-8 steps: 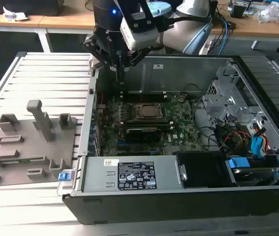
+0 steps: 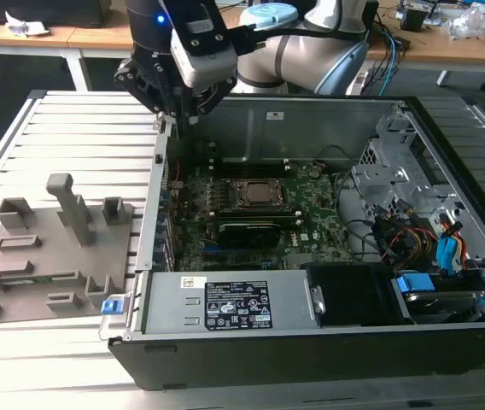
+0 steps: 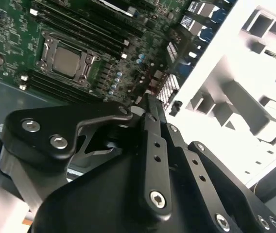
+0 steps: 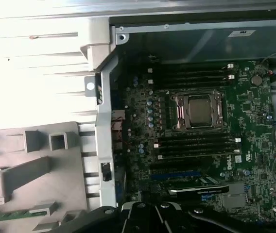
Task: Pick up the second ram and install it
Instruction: 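Reach for the second ram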
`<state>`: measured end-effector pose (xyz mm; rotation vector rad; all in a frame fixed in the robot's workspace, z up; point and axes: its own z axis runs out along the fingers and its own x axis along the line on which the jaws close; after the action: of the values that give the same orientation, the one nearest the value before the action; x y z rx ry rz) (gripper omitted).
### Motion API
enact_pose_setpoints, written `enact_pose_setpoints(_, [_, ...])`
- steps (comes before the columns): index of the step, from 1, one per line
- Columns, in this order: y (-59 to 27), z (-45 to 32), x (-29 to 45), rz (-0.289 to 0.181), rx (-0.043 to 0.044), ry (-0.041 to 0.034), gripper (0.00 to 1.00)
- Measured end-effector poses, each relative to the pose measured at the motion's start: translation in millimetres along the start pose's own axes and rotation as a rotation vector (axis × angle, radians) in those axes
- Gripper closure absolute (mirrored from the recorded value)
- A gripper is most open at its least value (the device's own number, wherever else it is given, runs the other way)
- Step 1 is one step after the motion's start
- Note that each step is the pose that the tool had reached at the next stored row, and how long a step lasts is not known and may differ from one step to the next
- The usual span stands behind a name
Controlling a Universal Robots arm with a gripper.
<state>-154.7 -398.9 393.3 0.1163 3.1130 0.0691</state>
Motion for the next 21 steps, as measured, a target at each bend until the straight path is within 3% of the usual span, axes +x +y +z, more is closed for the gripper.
enact_pose_setpoints(9, [-2.7,-0.7,35.9,0.0,0.0,0.0,0.89])
enact_pose_setpoints(21, [-4.7,-1.2,63.7,0.0,0.0,-0.0001,0.89])
